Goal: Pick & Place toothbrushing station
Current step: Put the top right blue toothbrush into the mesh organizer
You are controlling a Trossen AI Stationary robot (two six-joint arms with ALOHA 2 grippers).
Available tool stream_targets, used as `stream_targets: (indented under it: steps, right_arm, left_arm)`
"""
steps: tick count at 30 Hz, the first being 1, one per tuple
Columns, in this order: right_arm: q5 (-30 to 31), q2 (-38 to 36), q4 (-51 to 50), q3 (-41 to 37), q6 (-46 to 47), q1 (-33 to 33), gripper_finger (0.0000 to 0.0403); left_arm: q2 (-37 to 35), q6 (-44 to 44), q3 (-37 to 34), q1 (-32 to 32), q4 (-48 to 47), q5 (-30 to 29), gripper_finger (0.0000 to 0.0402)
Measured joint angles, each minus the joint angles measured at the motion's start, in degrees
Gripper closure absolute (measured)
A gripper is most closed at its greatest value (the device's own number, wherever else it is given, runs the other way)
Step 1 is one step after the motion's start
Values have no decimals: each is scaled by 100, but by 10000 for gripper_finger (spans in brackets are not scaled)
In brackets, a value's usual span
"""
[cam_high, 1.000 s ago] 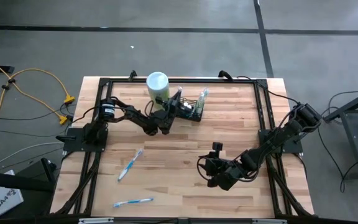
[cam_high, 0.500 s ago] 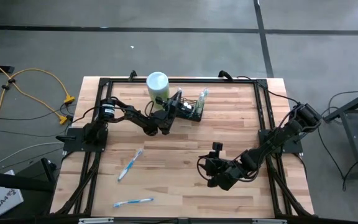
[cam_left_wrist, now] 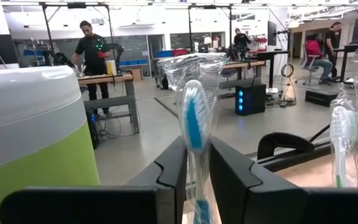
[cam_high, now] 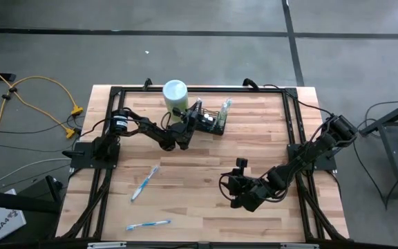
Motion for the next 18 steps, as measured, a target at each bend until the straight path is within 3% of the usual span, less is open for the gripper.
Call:
stream_targets:
  steps: [11, 18]
  right_arm:
    - [-2, -1, 2, 0, 2, -1, 270]
    - [-2, 0, 2, 0, 0, -2, 270]
  left_arm:
    - [0, 34, 0, 0, 0, 21, 336]
    - [-2, 32, 0, -60, 0, 14, 301]
